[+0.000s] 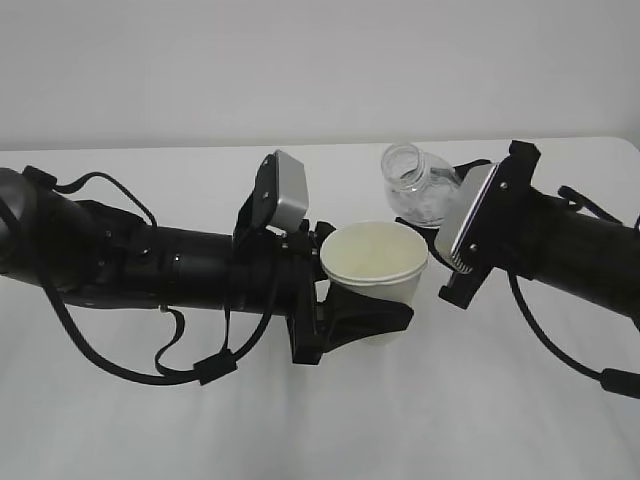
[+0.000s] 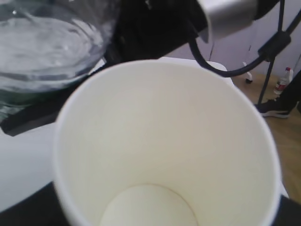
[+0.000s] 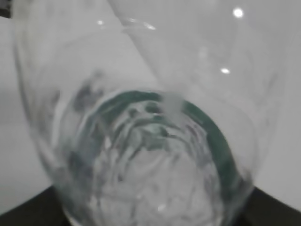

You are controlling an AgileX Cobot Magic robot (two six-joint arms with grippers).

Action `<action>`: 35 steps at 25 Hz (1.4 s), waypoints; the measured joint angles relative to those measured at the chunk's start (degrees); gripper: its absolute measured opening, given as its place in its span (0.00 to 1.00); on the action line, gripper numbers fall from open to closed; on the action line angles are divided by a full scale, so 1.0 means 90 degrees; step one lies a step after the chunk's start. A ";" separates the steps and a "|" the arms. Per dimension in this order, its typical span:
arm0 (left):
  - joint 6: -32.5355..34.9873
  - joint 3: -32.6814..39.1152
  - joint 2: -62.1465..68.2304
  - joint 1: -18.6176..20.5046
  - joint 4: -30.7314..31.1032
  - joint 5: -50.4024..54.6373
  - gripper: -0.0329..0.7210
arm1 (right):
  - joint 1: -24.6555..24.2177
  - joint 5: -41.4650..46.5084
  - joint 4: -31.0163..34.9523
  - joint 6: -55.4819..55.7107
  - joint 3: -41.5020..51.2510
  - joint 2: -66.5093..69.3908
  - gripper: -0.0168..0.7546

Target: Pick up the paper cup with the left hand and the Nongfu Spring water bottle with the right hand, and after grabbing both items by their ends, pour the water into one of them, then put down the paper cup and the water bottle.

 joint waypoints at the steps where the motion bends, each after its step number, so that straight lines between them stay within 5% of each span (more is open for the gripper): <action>1: 0.0000 0.0000 0.0000 0.0000 -0.0059 0.0000 0.70 | 0.0020 -0.0072 -0.0013 -0.0061 0.0000 0.0000 0.57; 35: 0.0000 0.0000 0.0000 0.0000 0.0264 0.0170 0.70 | 0.0050 -0.0582 0.0850 -0.1969 -0.0062 0.0000 0.57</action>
